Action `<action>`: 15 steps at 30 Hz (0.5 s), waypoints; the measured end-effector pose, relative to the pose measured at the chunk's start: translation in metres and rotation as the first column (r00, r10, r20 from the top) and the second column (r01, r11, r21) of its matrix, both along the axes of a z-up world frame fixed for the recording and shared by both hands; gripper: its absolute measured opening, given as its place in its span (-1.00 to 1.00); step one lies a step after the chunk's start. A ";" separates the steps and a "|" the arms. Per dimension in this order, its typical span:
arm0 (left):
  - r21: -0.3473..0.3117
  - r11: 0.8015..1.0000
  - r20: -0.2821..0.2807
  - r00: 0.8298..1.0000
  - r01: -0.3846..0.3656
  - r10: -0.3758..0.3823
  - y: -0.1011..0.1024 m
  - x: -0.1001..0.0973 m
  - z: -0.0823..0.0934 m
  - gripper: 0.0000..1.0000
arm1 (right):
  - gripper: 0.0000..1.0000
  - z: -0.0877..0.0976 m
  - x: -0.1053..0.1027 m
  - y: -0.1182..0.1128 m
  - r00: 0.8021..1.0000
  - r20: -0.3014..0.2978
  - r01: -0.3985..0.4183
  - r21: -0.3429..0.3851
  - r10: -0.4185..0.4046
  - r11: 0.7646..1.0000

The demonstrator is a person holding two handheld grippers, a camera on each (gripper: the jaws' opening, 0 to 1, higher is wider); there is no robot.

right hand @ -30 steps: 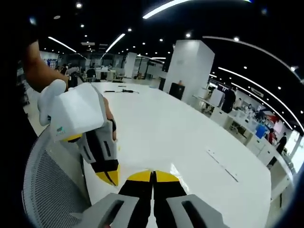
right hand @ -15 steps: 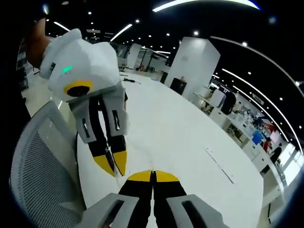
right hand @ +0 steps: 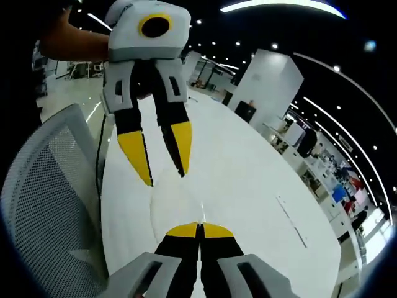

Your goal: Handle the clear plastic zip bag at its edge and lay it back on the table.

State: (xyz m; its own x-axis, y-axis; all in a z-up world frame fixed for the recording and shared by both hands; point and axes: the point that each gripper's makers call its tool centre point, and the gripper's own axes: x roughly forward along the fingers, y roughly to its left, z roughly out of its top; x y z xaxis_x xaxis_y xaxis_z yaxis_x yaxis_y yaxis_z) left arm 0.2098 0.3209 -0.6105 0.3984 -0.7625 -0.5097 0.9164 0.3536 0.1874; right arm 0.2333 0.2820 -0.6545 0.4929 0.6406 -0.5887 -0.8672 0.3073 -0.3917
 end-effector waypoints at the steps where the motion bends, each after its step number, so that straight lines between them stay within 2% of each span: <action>1: -0.010 1.000 -0.004 1.000 -0.024 0.023 0.006 -0.001 0.000 -0.66 | -1.00 -0.001 0.000 0.000 1.000 -0.001 0.000 -0.001 0.000 1.000; 8: -0.046 0.990 -0.048 0.990 -0.131 0.129 0.035 -0.010 -0.007 -0.54 | -1.00 -0.012 -0.001 0.002 1.000 0.001 -0.023 -0.019 0.023 1.000; 12: -0.096 0.972 -0.078 0.975 -0.216 0.209 0.048 -0.015 -0.010 -0.46 | -1.00 -0.019 -0.001 0.002 0.999 0.013 -0.037 -0.036 0.038 0.999; 15: -0.105 0.963 -0.092 0.966 -0.250 0.240 0.052 -0.022 -0.015 -0.41 | -1.00 -0.025 0.002 0.001 0.998 0.035 -0.051 -0.063 0.053 0.997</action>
State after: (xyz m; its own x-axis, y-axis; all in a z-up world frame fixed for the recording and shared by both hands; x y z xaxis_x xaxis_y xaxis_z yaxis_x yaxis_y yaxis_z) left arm 0.1882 0.3733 -0.6256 0.5430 -0.7018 -0.4612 0.8091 0.5842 0.0637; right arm 0.2349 0.2826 -0.6796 0.4818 0.6287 -0.6104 -0.8662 0.2366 -0.4401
